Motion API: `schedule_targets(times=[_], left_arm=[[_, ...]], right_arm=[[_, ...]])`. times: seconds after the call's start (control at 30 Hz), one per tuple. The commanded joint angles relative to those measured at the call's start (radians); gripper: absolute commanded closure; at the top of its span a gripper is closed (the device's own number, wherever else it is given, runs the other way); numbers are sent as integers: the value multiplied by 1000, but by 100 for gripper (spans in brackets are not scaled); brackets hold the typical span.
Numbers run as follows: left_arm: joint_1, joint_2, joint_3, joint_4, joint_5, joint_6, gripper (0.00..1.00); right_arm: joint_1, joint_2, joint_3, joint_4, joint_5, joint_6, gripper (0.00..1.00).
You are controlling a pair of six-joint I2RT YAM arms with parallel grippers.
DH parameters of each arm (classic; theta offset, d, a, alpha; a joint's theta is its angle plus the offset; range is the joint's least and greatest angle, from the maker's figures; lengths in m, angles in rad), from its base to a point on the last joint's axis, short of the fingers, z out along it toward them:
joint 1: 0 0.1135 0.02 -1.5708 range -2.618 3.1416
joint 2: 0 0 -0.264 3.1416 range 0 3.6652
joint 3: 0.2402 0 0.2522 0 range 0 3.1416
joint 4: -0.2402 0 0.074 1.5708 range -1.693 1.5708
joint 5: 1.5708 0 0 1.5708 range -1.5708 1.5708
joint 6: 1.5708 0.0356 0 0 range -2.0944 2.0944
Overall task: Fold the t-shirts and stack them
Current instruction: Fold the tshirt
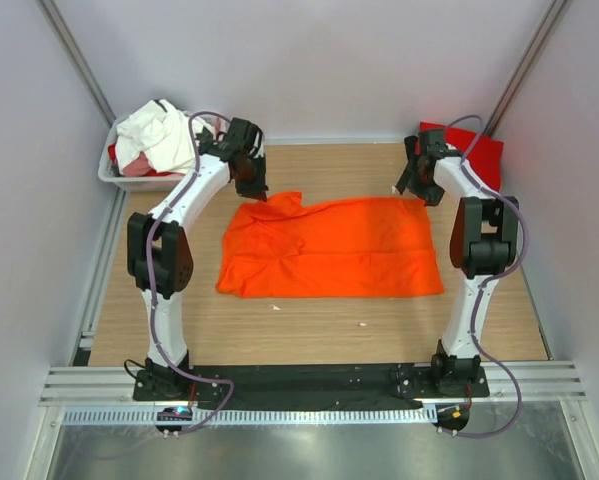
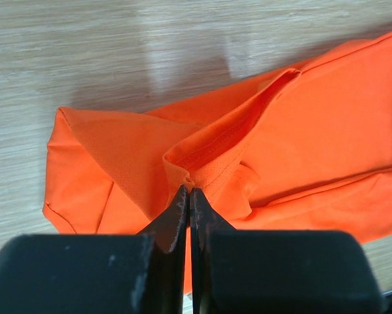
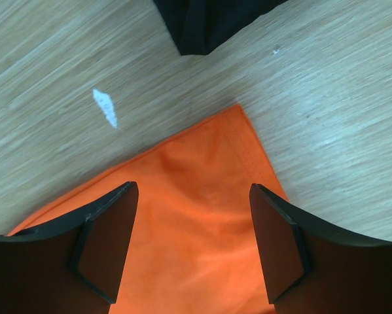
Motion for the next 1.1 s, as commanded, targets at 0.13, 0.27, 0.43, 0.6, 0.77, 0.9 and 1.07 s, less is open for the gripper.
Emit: schedule_targets(times=[0.13,0.27,0.43,0.6,0.77,0.9,1.07], left_arm=[[5,-20,12,-7,2,-6,100],[5,-20,12,-7,2,-9,100],[5,-13,11,-9,-1,-9,100],[5,-10,12,-12,-4,-9,100],[5,-7,12,-12,-8,-8,100],[5,-5,14,-12,-27,8,100],[5,-25,37,-27,-74,34,100]], right_arm=[[-53,87,89,1,38,-25,30],[-56,130,114,5,32,-21,32],[-56,152,114,25,8,-10,38],[-56,153,97,36,-17,-1,53],[-56,136,42,85,-19,-1,78],[-56,149,80,71,-9,-18,97],[-56,115,115,47,-17,-31,99]])
